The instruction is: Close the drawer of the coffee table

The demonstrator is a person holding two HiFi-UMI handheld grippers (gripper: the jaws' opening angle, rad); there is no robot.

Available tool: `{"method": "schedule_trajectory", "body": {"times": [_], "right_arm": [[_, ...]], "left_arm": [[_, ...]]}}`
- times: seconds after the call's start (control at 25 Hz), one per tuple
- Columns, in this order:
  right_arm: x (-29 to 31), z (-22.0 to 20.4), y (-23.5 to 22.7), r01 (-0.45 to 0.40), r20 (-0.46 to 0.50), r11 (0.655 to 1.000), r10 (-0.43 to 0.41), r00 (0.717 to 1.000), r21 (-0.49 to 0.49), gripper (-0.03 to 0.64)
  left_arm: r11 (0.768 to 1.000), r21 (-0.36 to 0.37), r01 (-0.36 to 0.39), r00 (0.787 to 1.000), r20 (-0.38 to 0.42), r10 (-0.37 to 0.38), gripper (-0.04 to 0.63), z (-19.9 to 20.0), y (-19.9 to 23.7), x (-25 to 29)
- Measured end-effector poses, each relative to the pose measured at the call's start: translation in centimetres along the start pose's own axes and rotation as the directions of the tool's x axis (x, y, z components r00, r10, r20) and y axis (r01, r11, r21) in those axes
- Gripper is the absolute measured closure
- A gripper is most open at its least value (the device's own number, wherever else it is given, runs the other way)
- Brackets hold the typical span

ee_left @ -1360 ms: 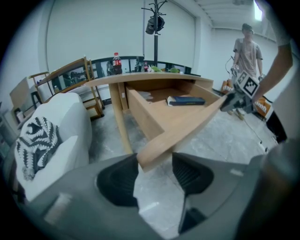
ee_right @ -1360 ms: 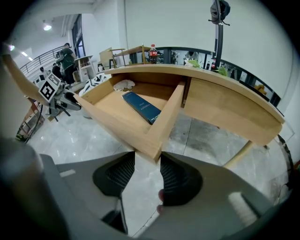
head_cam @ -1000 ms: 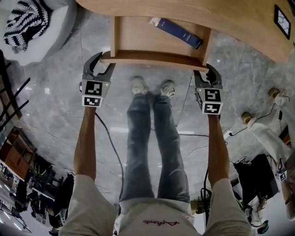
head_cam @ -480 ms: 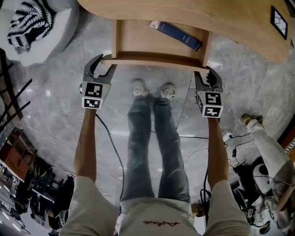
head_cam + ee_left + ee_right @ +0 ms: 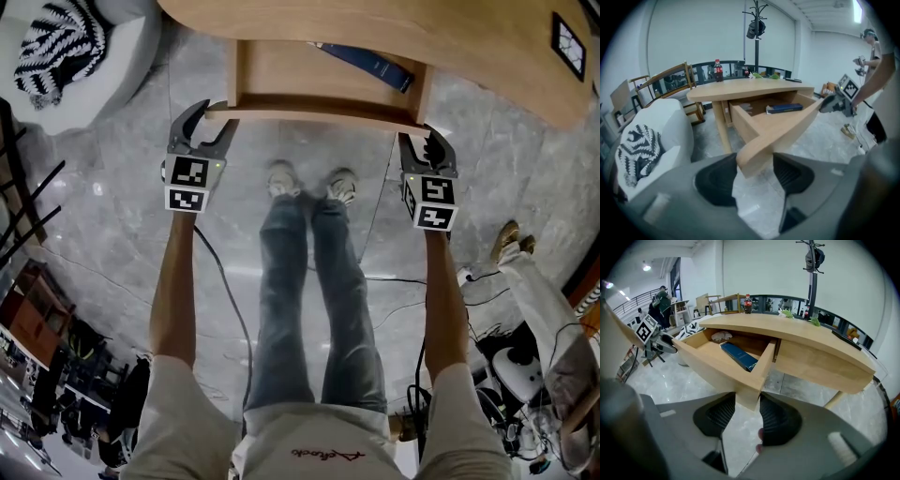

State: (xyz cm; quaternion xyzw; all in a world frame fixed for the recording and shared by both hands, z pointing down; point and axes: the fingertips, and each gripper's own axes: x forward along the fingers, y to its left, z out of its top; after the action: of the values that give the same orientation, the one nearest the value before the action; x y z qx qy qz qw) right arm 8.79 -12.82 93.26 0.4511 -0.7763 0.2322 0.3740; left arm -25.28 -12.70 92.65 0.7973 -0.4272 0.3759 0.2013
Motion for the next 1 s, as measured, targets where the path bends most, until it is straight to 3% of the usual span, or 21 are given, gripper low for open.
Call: {"method": "schedule_trajectory", "body": {"times": [0.68,0.88,1.0], "right_arm": [[3.8,5.1,-3.3,0.044,0.075,0.999,-0.045,0.996,0.015,0.443],[5.0,6.4,-4.4,0.063,0.107,0.990,-0.076,0.991,0.123,0.443],[5.6,7.0,-5.0,0.079,0.122,0.979,-0.103,0.987,0.189,0.445]], "left_arm": [[1.000,-0.026,-0.016,0.999,0.031,0.017,0.360,4.4,4.0,3.5],[0.998,-0.049,-0.029,0.999,0.039,0.031,0.359,5.8,5.4,4.7],[0.994,-0.099,-0.049,0.997,0.052,0.054,0.357,6.5,6.2,5.4]]}}
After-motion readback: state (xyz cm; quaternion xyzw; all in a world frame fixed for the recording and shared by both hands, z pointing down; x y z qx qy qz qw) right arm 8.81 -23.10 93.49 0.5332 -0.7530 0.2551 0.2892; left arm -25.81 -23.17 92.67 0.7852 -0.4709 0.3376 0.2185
